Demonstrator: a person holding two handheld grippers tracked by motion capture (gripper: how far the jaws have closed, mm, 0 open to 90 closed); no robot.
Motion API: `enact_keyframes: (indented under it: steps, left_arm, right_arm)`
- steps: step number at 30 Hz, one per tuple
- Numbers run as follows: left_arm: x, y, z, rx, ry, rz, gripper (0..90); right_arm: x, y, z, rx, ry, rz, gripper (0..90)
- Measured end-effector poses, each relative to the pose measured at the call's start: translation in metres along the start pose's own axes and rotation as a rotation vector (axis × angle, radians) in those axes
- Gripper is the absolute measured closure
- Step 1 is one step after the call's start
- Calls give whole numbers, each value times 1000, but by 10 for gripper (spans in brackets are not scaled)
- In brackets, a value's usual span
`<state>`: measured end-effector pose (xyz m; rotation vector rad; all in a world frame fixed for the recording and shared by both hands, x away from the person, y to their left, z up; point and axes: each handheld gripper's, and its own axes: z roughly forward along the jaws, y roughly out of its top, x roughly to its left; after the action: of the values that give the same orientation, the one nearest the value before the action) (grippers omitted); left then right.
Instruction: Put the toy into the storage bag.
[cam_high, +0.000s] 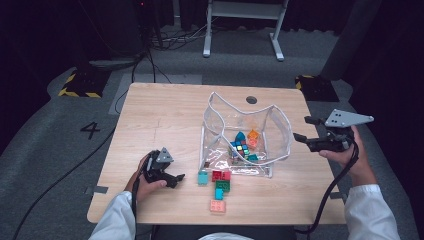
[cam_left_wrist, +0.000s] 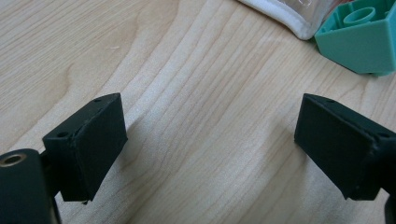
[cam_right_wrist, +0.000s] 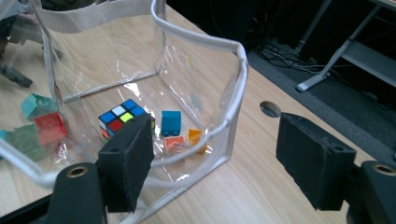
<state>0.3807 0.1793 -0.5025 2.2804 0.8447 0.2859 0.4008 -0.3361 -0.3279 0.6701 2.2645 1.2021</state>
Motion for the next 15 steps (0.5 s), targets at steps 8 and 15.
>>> enact_keyframes:
  steps: [8,15]
  left_arm:
    - [0,0,0,-1,0,-1,92]
    - [0,0,0,0,0,1,92]
  right_arm:
    - [11,-36,-1,25,-9,9,276]
    - [23,-71,8,30,28,51,285]
